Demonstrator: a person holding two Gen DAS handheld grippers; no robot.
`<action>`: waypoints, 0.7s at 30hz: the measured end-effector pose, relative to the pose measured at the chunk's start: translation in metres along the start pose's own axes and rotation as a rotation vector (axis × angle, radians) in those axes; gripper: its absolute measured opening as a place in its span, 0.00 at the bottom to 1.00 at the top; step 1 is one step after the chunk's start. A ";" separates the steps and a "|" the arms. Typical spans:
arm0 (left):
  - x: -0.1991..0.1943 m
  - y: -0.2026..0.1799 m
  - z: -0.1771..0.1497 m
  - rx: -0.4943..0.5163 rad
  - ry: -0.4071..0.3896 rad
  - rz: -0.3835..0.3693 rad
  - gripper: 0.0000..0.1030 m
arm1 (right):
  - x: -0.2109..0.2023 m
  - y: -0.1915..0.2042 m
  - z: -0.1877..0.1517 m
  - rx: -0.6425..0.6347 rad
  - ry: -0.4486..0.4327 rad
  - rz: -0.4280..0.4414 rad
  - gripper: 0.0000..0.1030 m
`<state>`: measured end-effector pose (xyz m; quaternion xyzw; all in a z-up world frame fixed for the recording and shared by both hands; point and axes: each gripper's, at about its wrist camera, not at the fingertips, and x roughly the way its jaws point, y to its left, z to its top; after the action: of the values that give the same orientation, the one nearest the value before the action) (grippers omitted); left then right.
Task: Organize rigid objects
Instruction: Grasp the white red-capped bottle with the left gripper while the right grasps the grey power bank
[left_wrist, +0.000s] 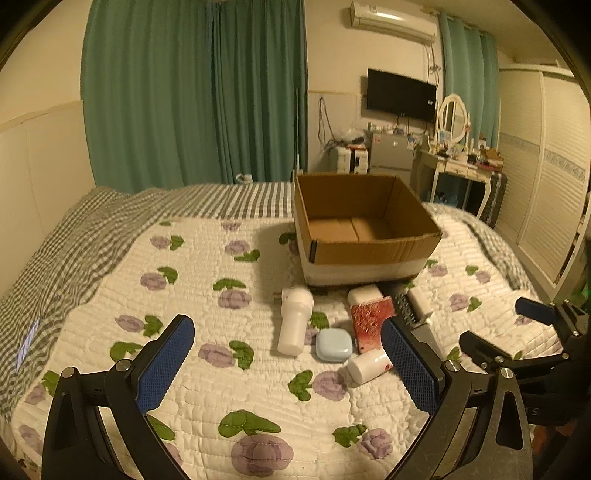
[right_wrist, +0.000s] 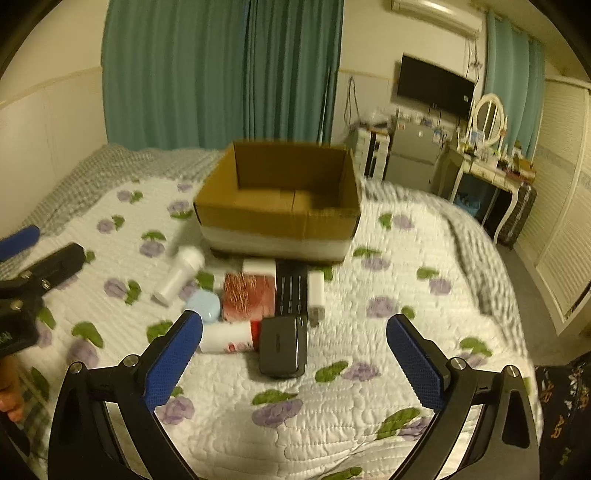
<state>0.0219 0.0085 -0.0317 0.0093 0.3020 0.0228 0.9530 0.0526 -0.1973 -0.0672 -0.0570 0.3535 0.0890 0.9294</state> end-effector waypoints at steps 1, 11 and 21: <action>0.006 -0.001 -0.003 0.007 0.015 0.007 1.00 | 0.008 0.000 -0.002 0.000 0.022 0.002 0.98; 0.057 -0.013 -0.024 0.101 0.166 0.007 1.00 | 0.098 0.011 -0.019 -0.035 0.263 0.016 0.71; 0.087 -0.060 -0.030 0.251 0.247 -0.054 0.99 | 0.121 0.001 -0.023 0.007 0.313 0.035 0.41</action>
<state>0.0778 -0.0469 -0.1076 0.1172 0.4174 -0.0395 0.9003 0.1266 -0.1853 -0.1649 -0.0609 0.4953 0.0942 0.8614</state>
